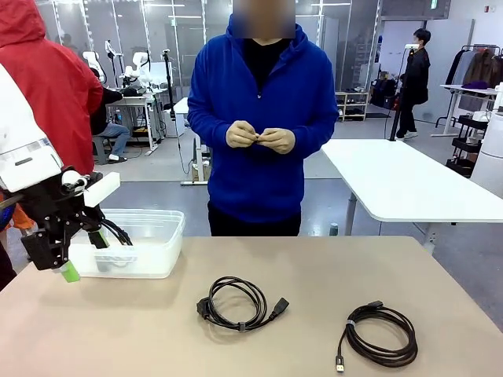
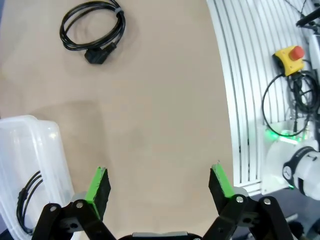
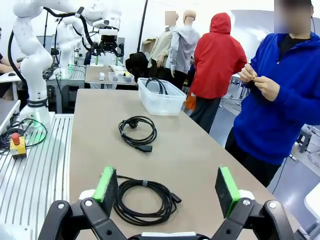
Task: Organize and store the cables.
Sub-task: Place the Power Cable into the Organizing box.
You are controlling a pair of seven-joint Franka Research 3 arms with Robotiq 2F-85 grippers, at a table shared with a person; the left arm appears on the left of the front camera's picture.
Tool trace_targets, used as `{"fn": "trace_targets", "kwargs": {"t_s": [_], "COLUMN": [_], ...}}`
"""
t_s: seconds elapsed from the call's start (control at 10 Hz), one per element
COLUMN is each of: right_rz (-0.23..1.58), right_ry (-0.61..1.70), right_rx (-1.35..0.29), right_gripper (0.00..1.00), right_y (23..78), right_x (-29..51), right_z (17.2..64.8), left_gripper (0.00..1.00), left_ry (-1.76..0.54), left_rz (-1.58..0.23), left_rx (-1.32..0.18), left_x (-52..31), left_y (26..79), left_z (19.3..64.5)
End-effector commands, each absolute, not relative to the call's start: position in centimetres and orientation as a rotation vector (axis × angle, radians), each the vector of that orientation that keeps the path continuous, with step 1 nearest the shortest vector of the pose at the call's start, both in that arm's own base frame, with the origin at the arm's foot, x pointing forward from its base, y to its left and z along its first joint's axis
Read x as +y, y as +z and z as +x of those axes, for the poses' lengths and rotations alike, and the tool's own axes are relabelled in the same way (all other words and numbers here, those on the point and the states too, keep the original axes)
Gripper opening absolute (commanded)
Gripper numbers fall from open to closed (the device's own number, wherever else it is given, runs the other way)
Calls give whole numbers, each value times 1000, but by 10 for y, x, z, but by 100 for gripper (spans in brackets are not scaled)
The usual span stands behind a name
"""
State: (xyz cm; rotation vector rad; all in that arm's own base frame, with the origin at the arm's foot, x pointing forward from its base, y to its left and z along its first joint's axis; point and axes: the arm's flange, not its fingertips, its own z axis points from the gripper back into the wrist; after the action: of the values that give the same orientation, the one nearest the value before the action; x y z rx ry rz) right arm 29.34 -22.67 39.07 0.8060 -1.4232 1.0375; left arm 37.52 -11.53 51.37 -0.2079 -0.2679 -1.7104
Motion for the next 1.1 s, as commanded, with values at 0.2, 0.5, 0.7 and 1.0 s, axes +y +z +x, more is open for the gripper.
{"fn": "trace_targets", "kwargs": {"t_s": [0.2, 0.5, 0.7, 1.0], "right_rz": [780, 791, 757, 784], "right_ry": [1042, 1065, 1034, 1071], "right_rx": [-1429, -1179, -1190, -1248], "right_gripper": [100, 100, 100, 100], "right_y": [394, 383, 381, 377], "right_x": [-224, -219, -212, -222], "right_z": [291, 296, 300, 298], "left_gripper": [100, 100, 100, 100], "left_ry": [-1687, -1565, -1489, -1395], "left_rz": [-195, -195, -287, -136], "left_rx": [-262, -359, -390, -308], "left_x": [-108, -109, -137, -197], "left_y": [514, 527, 516, 500], "left_z": [376, 365, 360, 354]}}
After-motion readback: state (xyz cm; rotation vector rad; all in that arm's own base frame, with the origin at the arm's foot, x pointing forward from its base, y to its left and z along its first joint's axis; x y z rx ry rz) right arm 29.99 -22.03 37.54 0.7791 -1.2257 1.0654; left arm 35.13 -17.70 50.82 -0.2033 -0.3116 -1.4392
